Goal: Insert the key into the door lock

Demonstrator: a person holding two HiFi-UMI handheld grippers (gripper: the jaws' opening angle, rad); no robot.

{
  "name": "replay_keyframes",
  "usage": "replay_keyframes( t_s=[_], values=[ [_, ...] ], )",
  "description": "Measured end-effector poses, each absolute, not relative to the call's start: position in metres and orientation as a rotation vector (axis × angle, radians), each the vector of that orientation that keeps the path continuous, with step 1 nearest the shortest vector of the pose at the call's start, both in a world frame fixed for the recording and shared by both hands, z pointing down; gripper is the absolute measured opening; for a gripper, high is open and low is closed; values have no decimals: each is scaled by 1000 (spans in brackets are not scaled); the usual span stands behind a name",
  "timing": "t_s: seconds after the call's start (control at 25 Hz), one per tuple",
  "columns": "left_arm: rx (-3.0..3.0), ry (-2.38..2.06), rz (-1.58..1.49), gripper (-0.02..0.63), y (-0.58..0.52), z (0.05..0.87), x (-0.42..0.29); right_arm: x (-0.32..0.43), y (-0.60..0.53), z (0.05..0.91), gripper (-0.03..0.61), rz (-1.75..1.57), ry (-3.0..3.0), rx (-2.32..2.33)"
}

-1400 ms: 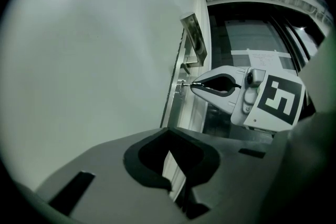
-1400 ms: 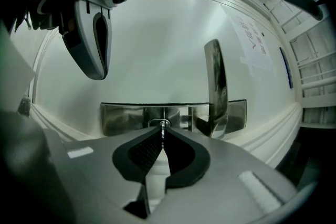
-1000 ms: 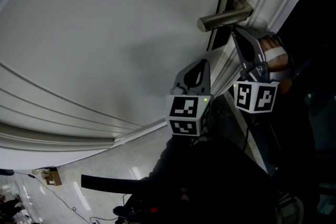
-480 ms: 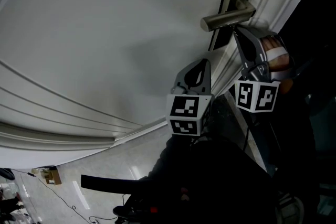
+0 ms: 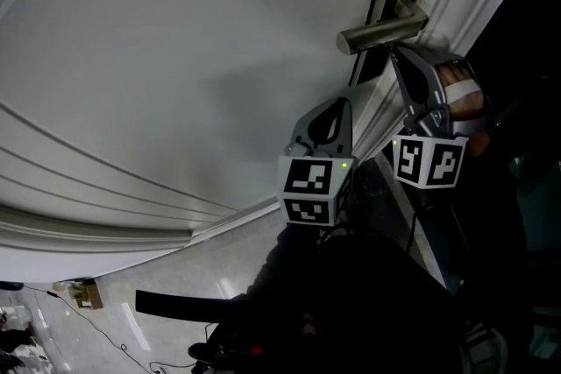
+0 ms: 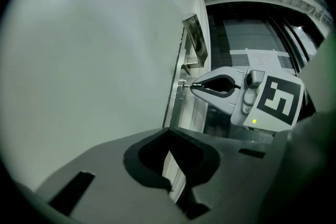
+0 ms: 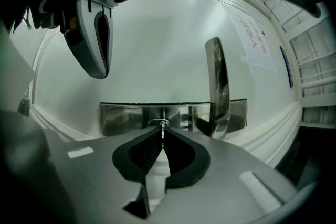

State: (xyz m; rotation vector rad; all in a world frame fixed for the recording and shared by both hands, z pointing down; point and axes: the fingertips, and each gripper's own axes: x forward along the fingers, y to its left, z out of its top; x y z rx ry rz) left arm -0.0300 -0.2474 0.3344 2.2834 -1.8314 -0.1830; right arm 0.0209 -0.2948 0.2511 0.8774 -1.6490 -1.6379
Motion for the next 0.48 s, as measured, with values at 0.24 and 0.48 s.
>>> replay_keyframes(
  t_s=[0.24, 0.48],
  values=[
    [2289, -1823, -184, 2, -248, 335, -27, 21, -296, 251, 12, -1637, -1647, 879],
    [2283, -1824, -186, 1, -248, 336, -29, 21, -295, 251, 12, -1639, -1645, 878]
  ],
)
